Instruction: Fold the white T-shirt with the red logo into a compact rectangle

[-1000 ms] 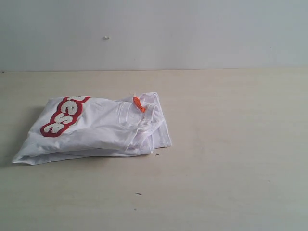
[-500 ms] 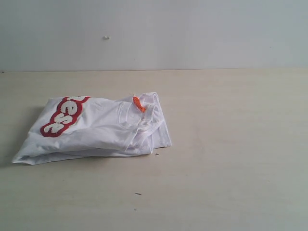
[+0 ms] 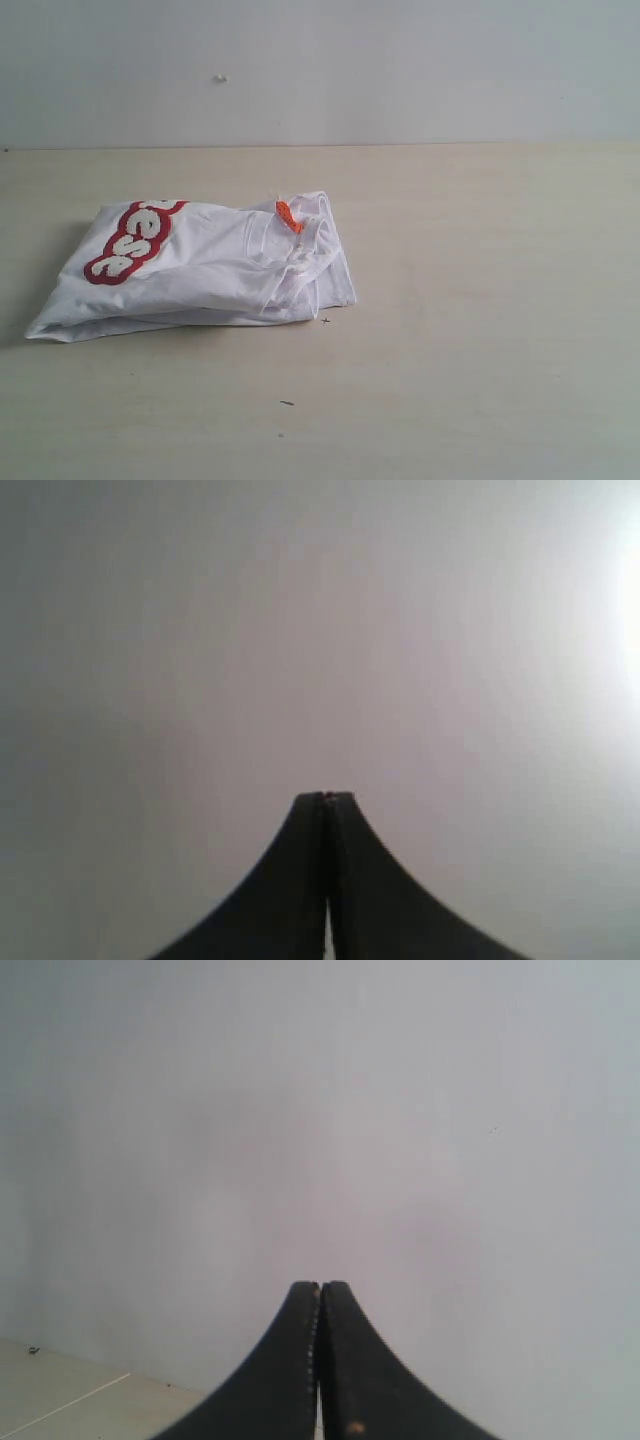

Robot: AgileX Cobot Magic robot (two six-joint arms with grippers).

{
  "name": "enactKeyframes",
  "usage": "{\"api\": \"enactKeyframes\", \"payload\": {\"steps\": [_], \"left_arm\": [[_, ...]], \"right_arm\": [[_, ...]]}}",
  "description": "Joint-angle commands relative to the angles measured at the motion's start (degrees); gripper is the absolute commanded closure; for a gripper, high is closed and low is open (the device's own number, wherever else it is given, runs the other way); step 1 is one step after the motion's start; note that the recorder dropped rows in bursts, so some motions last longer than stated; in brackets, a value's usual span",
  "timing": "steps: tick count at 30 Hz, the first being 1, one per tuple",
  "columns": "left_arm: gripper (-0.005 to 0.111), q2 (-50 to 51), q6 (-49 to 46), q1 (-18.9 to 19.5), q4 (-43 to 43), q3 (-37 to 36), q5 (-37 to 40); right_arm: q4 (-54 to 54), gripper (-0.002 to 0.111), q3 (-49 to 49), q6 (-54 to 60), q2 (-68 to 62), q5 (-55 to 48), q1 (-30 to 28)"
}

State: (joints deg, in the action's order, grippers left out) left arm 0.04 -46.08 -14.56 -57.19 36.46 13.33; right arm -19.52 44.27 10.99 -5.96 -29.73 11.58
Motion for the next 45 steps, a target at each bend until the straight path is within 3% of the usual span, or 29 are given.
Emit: {"api": "enactKeyframes", "payload": {"steps": [1, 19, 22, 25, 28, 31, 36, 41, 45], "left_arm": [[0.107, 0.0, 0.3, 0.1, -0.5, -0.3, 0.4], [0.107, 0.0, -1.4, 0.1, -0.5, -0.3, 0.5], [0.107, 0.0, -0.8, 1.7, 2.3, -0.3, 0.5], [0.107, 0.0, 9.7, 6.4, 11.7, -0.3, 0.4], [0.107, 0.0, 34.3, 9.5, 31.7, -0.3, 0.3], [0.107, 0.0, 52.6, 10.0, 45.6, -0.3, 0.3], [0.107, 0.0, 56.5, 10.1, 50.7, -0.3, -0.7], [0.107, 0.0, 73.7, 11.3, 67.6, -1.7, -3.1], [0.107, 0.0, 75.2, 11.3, 68.5, -5.5, -10.4]], "right_arm": [[0.0, 0.108, -0.5, -0.1, 0.2, -0.4, -0.3], [0.0, 0.108, -0.5, -0.1, 0.2, -0.4, -0.3], [0.0, 0.108, -0.5, -0.1, 0.2, -0.4, -0.3], [0.0, 0.108, -0.5, -0.1, 0.2, -0.4, -0.3], [0.0, 0.108, -0.5, -0.1, 0.2, -0.4, -0.3], [0.0, 0.108, -0.5, -0.1, 0.2, -0.4, -0.3], [0.0, 0.108, -0.5, -0.1, 0.2, -0.4, -0.3], [0.0, 0.108, -0.5, -0.1, 0.2, -0.4, -0.3], [0.0, 0.108, -0.5, -0.1, 0.2, -0.4, -0.3]]}}
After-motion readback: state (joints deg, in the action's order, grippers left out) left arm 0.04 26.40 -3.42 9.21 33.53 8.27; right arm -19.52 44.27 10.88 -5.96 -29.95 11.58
